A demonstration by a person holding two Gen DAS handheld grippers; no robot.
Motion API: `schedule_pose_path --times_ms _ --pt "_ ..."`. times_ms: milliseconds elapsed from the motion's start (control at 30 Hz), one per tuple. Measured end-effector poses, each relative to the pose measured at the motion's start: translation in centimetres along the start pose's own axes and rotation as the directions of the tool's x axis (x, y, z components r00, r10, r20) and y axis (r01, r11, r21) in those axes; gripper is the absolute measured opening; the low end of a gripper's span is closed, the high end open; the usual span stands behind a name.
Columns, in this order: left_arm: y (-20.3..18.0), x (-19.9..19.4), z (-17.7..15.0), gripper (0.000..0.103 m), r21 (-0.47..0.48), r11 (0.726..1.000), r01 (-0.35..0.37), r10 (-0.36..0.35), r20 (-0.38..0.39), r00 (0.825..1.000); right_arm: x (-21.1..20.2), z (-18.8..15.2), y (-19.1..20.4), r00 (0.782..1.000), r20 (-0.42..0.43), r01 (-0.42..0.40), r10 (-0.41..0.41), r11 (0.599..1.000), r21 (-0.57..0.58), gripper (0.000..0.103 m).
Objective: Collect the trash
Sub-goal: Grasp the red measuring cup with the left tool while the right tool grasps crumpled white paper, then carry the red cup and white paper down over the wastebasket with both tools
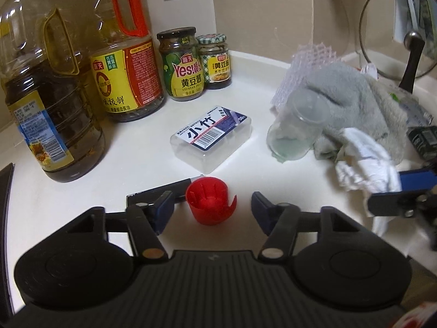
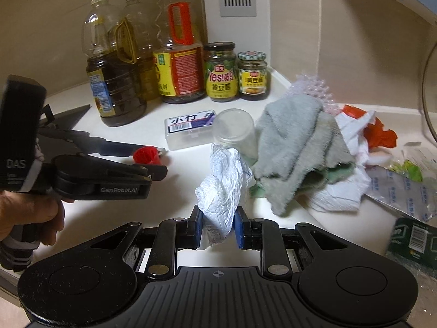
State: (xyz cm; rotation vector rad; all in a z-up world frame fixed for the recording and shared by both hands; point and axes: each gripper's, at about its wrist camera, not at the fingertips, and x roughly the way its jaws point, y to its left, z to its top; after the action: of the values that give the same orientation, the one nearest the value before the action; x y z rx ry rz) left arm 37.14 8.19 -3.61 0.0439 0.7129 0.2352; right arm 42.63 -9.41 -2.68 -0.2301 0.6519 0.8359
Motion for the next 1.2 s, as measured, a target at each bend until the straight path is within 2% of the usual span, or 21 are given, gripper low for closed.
schedule_pose_path --times_ms 100,333,567,867,1200 --pt "-0.1 0.3 -0.2 0.035 0.001 1.0 -0.012 0.013 -0.012 1.0 -0.3 -0.3 -0.2 1.0 -0.001 0.003 -0.003 1.0 0.004 0.024" --pt "-0.3 -1.6 -0.6 0.033 -0.02 1.0 -0.011 0.01 -0.01 1.0 -1.3 -0.6 -0.3 1.0 0.002 0.001 -0.001 1.0 0.013 0.024" --pt "-1.3 -6.3 -2.2 0.033 -0.068 0.997 0.032 -0.032 -0.003 0.999 -3.4 -1.5 0.3 1.0 0.013 -0.02 0.02 1.0 0.024 0.024" --pt "-3.8 -12.4 -5.3 0.033 -0.084 0.993 0.083 -0.084 -0.001 0.996 -7.7 -4.1 1.2 0.998 0.002 -0.064 0.064 0.997 0.037 0.024" --pt "-7.5 -16.2 -9.7 0.033 -0.074 0.982 0.173 -0.178 -0.063 0.982 -11.1 -9.1 1.9 0.992 -0.093 -0.09 0.09 0.996 0.012 0.024"
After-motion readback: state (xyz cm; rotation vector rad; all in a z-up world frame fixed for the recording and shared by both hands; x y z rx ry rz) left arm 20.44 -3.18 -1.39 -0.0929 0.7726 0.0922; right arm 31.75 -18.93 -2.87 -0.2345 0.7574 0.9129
